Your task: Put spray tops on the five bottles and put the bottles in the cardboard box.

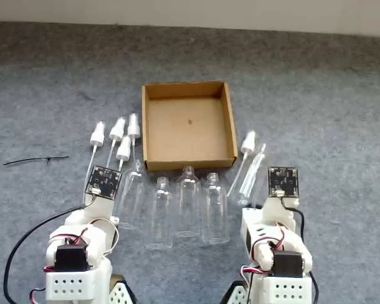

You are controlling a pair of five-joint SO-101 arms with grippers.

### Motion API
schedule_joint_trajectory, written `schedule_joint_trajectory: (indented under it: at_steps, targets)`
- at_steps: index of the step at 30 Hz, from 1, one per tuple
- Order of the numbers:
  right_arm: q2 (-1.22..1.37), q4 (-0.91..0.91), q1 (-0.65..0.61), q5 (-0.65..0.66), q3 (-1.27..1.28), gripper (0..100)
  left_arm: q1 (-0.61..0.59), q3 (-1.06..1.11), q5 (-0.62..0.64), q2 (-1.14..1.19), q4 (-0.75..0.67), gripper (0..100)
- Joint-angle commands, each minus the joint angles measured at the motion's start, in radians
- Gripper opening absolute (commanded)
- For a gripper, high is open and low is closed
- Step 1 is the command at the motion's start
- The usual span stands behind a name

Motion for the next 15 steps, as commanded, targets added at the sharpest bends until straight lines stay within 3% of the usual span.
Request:
schedule_joint_trajectory:
  at_steps: [1, 5, 12, 15]
  targets:
    - [-0.01, -0.09, 0.012, -0.002, 0.157, 3.1, 0.012, 0.019, -0.005, -0.01, 0.005, 3]
    - [-0.01, -0.099, 0.007, 0.018, 0.157, 3.1, 0.012, 0.019, -0.005, -0.01, 0.005, 3]
    - [-0.012, -0.031, 0.028, 0.379, 0.156, 3.1, 0.012, 0.019, -0.005, -0.01, 0.005, 3]
    - [-0.012, -0.027, 0.137, 0.425, 0.113, 3.1, 0.012, 0.019, -0.005, -0.01, 0.005, 3]
